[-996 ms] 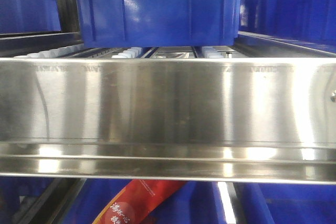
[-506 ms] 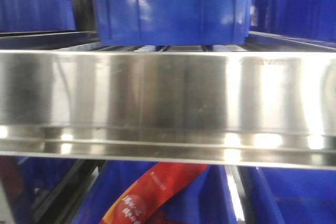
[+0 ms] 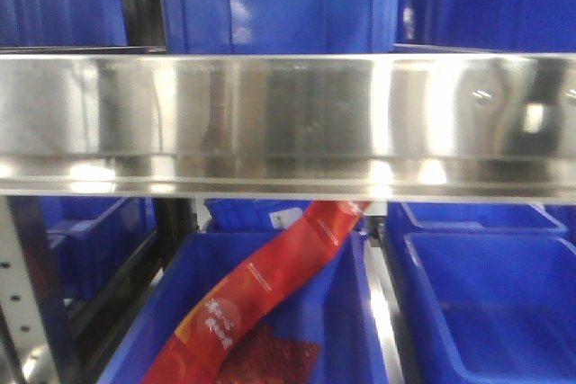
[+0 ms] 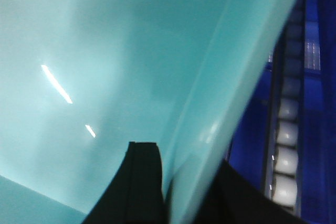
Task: Fetch blue bin and place on conveyor start
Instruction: 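Pull the held bin back off the shelf toward the robot, then hold the bin with both grippers while driving to the red conveyor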
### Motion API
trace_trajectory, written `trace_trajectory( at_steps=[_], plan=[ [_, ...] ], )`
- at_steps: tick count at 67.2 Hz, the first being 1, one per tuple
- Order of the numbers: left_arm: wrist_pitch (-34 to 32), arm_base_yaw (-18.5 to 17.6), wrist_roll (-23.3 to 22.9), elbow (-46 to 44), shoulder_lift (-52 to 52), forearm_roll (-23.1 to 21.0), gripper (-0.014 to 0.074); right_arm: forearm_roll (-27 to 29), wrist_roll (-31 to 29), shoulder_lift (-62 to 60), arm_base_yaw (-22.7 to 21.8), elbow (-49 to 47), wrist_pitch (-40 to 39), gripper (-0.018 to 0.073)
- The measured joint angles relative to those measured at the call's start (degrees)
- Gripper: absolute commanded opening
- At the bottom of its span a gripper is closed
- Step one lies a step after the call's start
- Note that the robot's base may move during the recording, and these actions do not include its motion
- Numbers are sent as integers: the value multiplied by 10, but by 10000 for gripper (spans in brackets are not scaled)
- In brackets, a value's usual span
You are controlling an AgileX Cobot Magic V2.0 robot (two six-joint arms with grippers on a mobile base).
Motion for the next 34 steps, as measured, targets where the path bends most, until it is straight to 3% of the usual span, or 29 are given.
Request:
trace_trajectory(
  at_steps=[34],
  plan=[
    [0, 0, 0, 0, 0, 0, -111, 1, 0, 0, 0, 0, 0, -151]
  ],
)
